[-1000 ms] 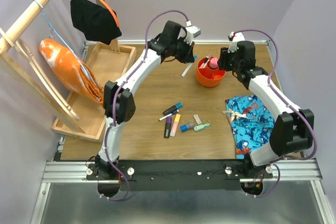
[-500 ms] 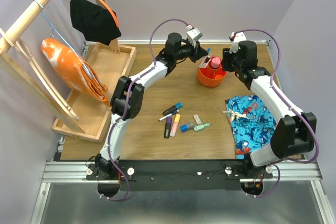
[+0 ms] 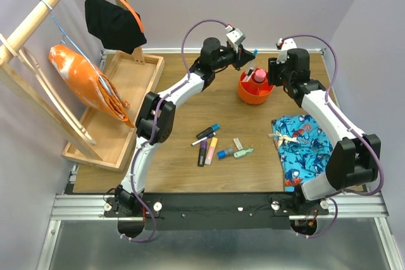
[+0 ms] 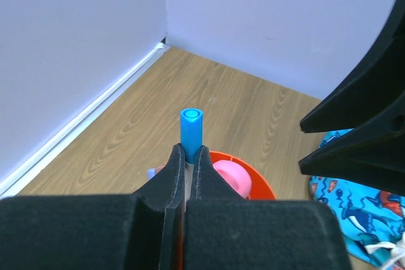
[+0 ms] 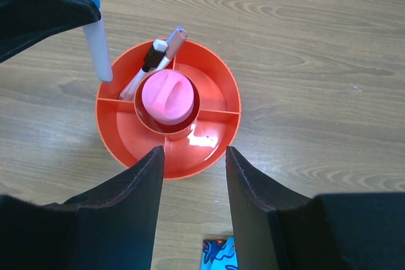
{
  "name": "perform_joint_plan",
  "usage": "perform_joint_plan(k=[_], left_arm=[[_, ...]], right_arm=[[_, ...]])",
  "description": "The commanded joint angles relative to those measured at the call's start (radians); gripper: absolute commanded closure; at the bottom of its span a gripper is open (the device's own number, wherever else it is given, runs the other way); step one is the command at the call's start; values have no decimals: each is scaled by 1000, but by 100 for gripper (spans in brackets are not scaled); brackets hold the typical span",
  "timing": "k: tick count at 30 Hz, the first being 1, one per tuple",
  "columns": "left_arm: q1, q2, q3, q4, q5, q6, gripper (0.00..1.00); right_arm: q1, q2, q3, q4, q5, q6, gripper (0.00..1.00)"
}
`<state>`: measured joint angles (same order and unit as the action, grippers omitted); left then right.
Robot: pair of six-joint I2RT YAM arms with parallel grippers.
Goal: Sort the stationery into containers
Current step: Place the pen in the storage box, then pick up the pen from the center of the board.
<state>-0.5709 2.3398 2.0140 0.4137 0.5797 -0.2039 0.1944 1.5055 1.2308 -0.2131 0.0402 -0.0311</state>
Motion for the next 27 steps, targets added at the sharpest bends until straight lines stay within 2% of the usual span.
perform_joint_plan(k=[1,9,11,12,17,20,23,26,27], left_arm=[[6,68,34,7,-47,26,100],[6,93,-15,-12,-35,3,89],[8,87,-29,-15,-37,-5,79],[8,76,-35,-19,-43,-5,70],[11,41,-70,-32,-50,6,66],[11,10,-89,-61,-64,29,54],[12,-43,-109,-116,-69,78,48],[23,-154,-161,-214,-119,113,46],[28,-227,-184,-290,-124,127,46]], right_arm=[[-7,24,38,-11,21,-9,49],[-7,28,27,-5,17,-6,49],[-7,30,27,0,15,-6,49],[-6,32,24,1,15,-6,49],[-7,38,22,20,4,7,49],[-7,39,19,29,-3,8,49],[-7,32,19,40,-10,10,49],[-6,9,15,41,-19,7,49],[-6,-2,9,43,-26,4,49]])
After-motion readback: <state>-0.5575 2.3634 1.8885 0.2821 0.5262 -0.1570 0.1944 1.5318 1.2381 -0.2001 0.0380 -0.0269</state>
